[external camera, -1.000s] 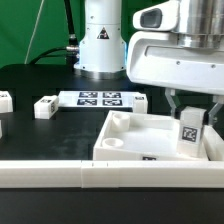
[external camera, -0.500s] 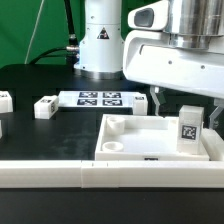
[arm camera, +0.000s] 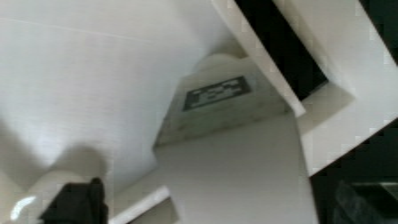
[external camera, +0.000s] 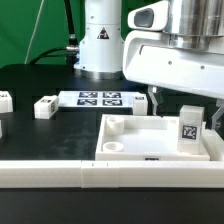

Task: Assemble one leg

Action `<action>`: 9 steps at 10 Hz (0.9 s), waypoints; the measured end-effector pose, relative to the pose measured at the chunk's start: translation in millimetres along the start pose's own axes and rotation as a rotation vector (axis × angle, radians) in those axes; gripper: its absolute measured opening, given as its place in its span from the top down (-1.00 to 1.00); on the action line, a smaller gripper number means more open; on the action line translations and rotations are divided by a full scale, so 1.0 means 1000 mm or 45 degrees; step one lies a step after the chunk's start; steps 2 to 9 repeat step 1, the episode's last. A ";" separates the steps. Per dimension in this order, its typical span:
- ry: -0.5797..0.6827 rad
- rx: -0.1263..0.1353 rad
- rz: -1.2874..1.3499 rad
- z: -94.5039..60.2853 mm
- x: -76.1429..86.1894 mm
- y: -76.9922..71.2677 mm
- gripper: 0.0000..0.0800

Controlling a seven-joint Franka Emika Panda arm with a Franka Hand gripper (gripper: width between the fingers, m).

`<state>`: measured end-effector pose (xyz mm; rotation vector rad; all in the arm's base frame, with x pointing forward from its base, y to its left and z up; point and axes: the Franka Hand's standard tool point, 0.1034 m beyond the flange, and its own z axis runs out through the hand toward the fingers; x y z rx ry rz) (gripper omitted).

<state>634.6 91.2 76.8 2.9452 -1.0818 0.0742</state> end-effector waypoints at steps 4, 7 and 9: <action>0.000 0.000 0.000 0.000 0.000 0.000 -0.62; 0.000 0.000 0.000 0.000 0.000 0.000 -0.62; 0.000 0.000 0.000 0.000 0.000 0.000 -0.62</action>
Offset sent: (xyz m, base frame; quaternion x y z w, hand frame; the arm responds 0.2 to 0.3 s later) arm 0.0000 0.0000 0.0000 0.0000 0.0000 0.0000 1.0000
